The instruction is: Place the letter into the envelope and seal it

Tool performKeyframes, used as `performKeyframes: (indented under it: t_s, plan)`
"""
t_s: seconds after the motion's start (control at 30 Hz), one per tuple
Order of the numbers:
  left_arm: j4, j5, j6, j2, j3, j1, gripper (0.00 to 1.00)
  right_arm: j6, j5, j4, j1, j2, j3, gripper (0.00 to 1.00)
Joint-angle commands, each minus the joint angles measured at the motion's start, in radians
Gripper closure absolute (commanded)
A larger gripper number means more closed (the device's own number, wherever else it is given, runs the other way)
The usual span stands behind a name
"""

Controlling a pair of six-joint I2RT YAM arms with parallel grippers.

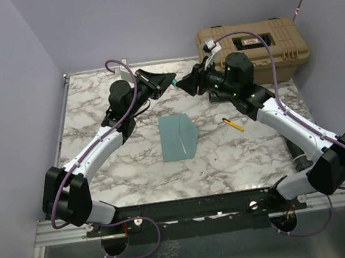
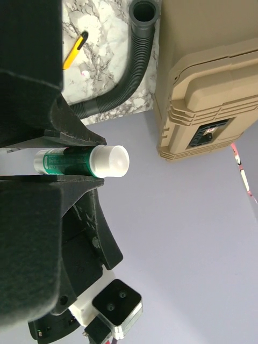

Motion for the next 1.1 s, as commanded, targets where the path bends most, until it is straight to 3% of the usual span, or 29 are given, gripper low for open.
performKeyframes:
  t_s: [0.0, 0.1, 0.27, 0.4, 0.63, 0.87, 0.97, 1.07]
  plan:
    - [-0.015, -0.034, -0.012, -0.047, 0.027, -0.001, 1.0, -0.014, 0.041, -0.034, 0.005, 0.035, 0.07, 0.59]
    - [-0.015, -0.047, -0.006, -0.057, 0.022, -0.001, 1.0, -0.012, 0.029, -0.068, 0.005, 0.047, 0.088, 0.59]
    - [-0.015, -0.053, -0.007, -0.062, 0.014, -0.001, 1.0, -0.003, -0.042, -0.051, 0.006, 0.037, 0.062, 0.47]
    - [-0.014, -0.053, -0.005, -0.067, 0.014, -0.001, 1.0, 0.01, -0.064, -0.082, 0.007, 0.061, 0.078, 0.47]
    - [-0.004, -0.05, -0.002, -0.068, 0.009, -0.001, 1.0, 0.07, -0.081, -0.06, 0.006, 0.071, 0.064, 0.63]
    - [0.109, -0.019, 0.026, -0.085, -0.022, -0.002, 1.0, 0.197, -0.063, 0.011, -0.001, 0.056, 0.049, 0.99]
    - [0.28, 0.007, 0.083, -0.108, -0.076, 0.0, 1.0, 0.37, -0.181, 0.098, -0.049, 0.055, 0.032, 1.0]
    - [0.367, 0.036, 0.166, -0.13, -0.094, 0.004, 1.0, 0.734, -0.311, 0.351, -0.11, 0.048, -0.06, 1.0]
